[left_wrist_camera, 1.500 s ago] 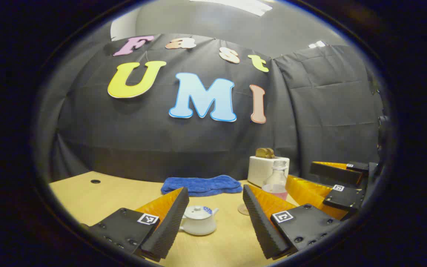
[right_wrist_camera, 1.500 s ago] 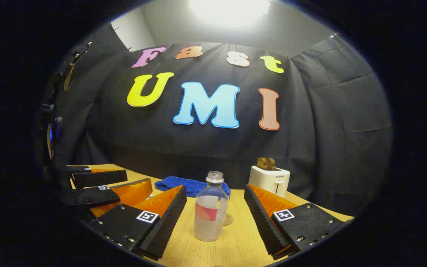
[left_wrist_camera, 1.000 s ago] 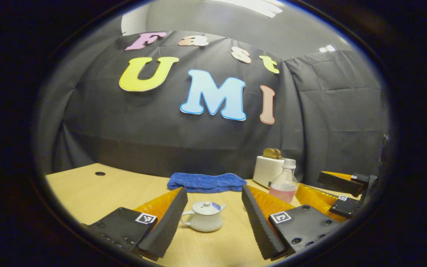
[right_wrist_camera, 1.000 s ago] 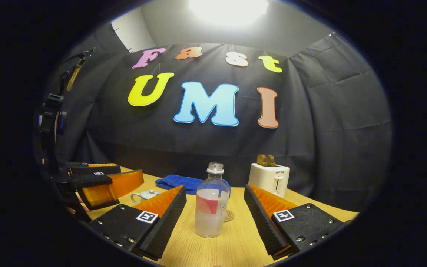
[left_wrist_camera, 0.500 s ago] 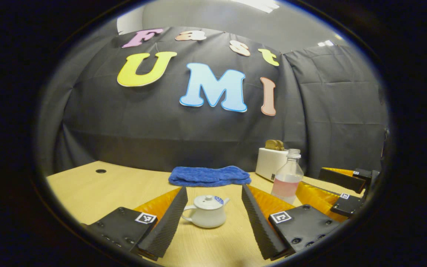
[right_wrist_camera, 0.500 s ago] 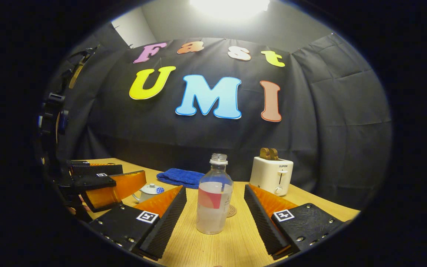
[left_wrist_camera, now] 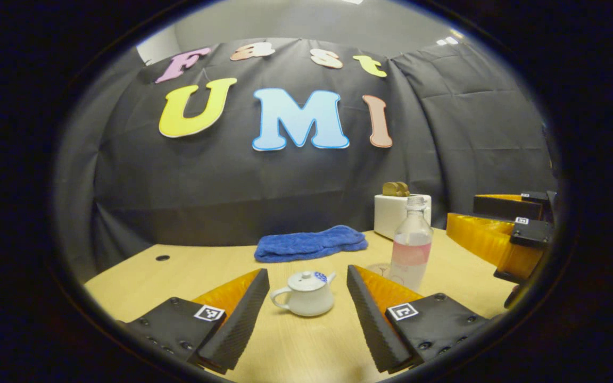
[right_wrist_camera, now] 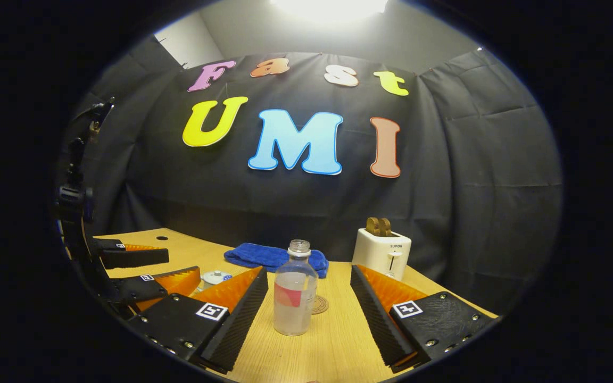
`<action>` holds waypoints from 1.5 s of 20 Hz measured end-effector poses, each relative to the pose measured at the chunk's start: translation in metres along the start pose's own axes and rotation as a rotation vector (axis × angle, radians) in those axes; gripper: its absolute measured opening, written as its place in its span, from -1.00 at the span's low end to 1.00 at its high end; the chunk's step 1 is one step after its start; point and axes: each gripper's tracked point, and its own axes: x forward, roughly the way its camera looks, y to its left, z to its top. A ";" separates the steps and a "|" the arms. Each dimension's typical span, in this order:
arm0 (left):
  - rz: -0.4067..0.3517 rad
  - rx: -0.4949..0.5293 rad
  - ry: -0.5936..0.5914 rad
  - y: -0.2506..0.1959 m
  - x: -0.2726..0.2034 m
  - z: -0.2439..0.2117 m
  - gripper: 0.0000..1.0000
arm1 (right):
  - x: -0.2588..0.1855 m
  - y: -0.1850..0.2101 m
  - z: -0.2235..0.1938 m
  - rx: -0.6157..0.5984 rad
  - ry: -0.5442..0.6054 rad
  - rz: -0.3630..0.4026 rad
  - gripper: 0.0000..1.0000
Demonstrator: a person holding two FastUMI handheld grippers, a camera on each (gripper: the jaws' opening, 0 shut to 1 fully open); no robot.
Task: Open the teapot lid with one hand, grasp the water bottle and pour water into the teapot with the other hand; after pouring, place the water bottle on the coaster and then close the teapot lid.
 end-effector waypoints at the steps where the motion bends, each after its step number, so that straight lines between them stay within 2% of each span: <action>1: -0.002 0.007 -0.006 -0.004 0.001 0.005 0.90 | 0.002 0.000 0.004 -0.004 0.008 0.008 0.94; 11: -0.011 -0.069 0.032 -0.003 0.038 0.006 0.93 | 0.034 0.011 0.014 -0.001 0.042 0.056 0.94; 20: -0.022 -0.059 0.049 0.007 0.076 -0.004 0.93 | 0.070 0.012 -0.019 0.030 0.117 0.052 0.94; 27: -0.061 -0.102 0.089 0.001 0.107 -0.039 0.93 | 0.094 0.015 -0.054 0.039 0.182 0.038 0.94; 30: -0.059 -0.119 0.066 0.006 0.111 -0.039 0.93 | 0.099 0.014 -0.063 0.021 0.178 0.032 0.94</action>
